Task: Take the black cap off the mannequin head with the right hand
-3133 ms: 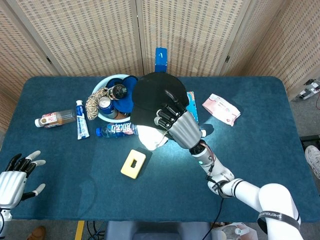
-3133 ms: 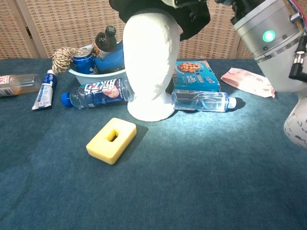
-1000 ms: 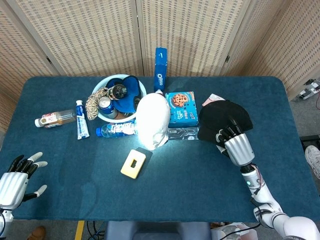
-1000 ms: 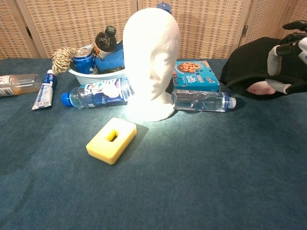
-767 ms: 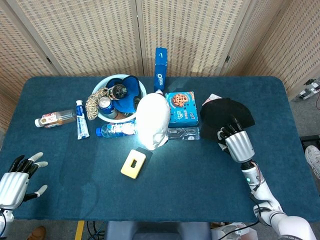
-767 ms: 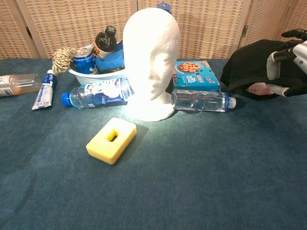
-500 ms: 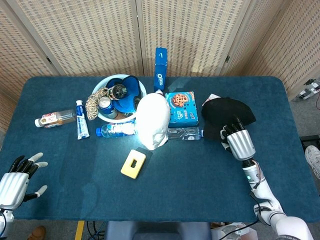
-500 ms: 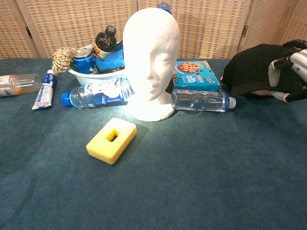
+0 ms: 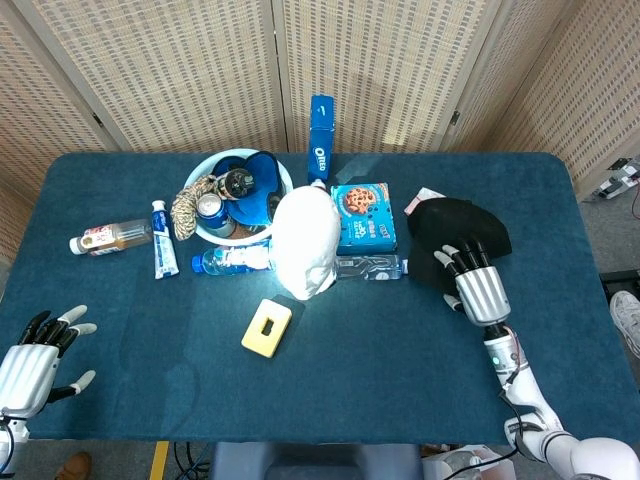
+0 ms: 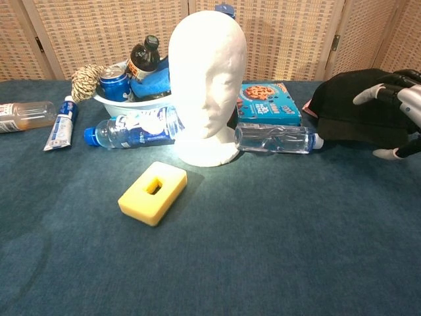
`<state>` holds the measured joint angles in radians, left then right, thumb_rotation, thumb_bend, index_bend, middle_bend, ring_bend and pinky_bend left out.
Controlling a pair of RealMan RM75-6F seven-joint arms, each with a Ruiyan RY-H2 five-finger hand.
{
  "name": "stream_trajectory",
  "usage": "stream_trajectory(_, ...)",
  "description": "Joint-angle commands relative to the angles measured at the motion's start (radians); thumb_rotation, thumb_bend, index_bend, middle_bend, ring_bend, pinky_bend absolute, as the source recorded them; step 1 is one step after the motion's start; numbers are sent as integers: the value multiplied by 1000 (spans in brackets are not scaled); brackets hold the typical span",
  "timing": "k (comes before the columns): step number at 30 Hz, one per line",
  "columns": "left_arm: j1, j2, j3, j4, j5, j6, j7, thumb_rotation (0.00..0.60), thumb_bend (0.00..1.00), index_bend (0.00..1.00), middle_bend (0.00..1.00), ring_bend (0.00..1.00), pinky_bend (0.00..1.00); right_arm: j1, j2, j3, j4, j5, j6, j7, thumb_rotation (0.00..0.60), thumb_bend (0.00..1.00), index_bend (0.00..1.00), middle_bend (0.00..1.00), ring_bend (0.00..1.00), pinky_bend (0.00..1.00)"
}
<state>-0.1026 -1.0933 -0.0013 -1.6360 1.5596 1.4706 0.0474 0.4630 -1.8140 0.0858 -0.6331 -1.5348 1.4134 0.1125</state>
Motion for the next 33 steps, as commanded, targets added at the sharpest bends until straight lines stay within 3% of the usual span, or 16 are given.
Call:
stream_trajectory(1, 1, 0, -1, 2, -1, 3, -2, 600, 170, 312, 145, 179, 62, -17, 60, -7, -130, 12, -32, -69, 600, 0, 154, 172, 27, 0)
stream_trajectory(6, 4, -1, -1, 6, -3, 6, -1, 600, 170, 312, 145, 179, 61, -29, 119, -29, -271, -9, -31, -141, 600, 0, 64, 131, 0, 0)
stream_trajectory(14, 5, 2, -3, 9, -3, 10, -8, 600, 170, 312, 145, 179, 62, -64, 180, -33, -406, -58, 74, -223, 600, 0, 70, 147, 6, 0)
stream_trajectory(17, 4, 2, -4, 10, -3, 9, -12, 600, 170, 312, 145, 179, 61, -83, 197, -24, -433, -77, 142, -214, 600, 0, 188, 244, 94, 10)
stream_trajectory(22, 0, 2, -8, 16, -5, 6, -15, 600, 170, 312, 145, 179, 61, -114, 274, -21, -523, -96, 198, -234, 600, 51, 399, 386, 287, 263)
stream_trajectory(25, 0, 5, -11, 19, -9, 7, -19, 600, 170, 312, 145, 179, 61, -131, 342, -33, -589, -98, 190, -273, 600, 69, 484, 441, 352, 330)
stream_trajectory(30, 0, 4, -11, 23, -8, 10, -26, 600, 170, 312, 145, 179, 61, -175, 456, -39, -732, -84, 203, -344, 600, 70, 492, 453, 368, 332)
stream_trajectory(33, -1, 4, -13, 22, -4, 13, -27, 600, 170, 311, 145, 179, 61, -203, 513, -43, -800, -71, 209, -355, 600, 74, 493, 492, 464, 354)
